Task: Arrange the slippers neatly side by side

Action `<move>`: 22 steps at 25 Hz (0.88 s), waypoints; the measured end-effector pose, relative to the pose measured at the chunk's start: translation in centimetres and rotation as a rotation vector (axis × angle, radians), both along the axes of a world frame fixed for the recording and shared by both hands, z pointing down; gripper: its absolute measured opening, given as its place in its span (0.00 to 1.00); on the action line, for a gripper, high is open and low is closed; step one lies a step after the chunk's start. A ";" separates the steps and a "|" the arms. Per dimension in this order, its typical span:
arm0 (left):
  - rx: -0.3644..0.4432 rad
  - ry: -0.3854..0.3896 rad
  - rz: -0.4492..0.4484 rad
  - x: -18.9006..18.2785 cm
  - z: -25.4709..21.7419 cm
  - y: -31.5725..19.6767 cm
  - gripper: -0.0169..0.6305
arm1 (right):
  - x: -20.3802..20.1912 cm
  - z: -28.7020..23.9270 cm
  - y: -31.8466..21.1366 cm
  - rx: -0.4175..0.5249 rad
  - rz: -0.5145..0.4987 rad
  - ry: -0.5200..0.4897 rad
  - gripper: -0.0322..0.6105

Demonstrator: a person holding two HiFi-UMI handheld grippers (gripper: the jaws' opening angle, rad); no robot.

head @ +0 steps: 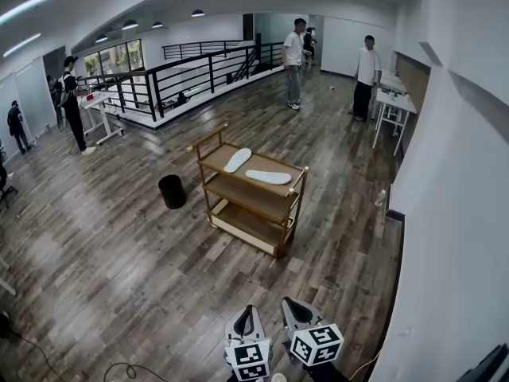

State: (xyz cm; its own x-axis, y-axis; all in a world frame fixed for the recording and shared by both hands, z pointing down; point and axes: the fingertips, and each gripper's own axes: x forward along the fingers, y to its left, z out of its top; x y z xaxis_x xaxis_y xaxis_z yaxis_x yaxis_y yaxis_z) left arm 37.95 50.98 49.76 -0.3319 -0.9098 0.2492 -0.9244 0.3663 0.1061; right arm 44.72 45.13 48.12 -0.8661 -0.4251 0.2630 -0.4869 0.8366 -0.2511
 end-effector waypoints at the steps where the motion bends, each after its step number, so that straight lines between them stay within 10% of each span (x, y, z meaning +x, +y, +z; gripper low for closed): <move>1: 0.003 0.001 0.000 0.0 0.0 -0.1 0.03 | 0.0 0.0 -0.1 0.000 0.002 0.001 0.05; 22: 0.014 0.042 -0.004 -4.3 1.4 1.1 0.03 | -3.2 1.1 -0.1 0.005 0.051 0.045 0.05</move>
